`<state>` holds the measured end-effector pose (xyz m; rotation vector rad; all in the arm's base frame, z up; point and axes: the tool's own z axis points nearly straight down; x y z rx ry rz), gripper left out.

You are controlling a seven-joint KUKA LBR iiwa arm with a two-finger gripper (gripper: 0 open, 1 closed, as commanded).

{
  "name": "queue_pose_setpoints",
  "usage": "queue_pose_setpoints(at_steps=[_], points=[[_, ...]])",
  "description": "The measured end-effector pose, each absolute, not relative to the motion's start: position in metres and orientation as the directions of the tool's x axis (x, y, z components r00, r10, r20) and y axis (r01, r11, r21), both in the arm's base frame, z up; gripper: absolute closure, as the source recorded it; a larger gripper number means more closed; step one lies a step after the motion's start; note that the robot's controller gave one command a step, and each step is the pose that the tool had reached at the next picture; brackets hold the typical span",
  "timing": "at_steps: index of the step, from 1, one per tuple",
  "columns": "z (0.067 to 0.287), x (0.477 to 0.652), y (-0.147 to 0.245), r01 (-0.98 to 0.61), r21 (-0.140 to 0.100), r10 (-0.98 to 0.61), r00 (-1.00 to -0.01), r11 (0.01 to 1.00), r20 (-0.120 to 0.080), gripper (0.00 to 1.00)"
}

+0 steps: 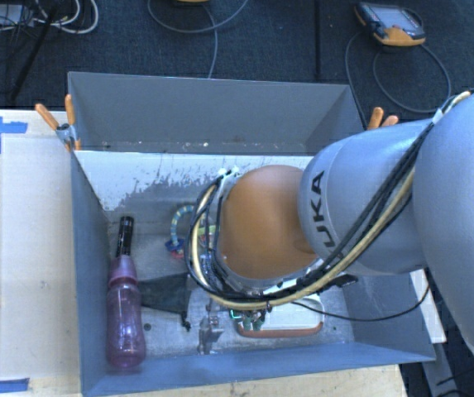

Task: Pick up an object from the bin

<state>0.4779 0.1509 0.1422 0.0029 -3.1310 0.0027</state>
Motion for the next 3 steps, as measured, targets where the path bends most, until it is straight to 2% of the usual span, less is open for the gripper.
queue_pose_setpoints(at_steps=[1, 2, 3], points=[[0.144, 0.479, 0.151, -0.001, -0.001, -0.001, -1.0, 1.0, 0.007, 0.0], [0.188, 0.487, 0.176, -0.064, -0.002, -0.064, -0.998, 0.998, 0.006, 0.0], [0.179, 0.488, 0.176, -0.241, 0.0, -0.241, -0.971, 0.971, 0.003, 1.0]])
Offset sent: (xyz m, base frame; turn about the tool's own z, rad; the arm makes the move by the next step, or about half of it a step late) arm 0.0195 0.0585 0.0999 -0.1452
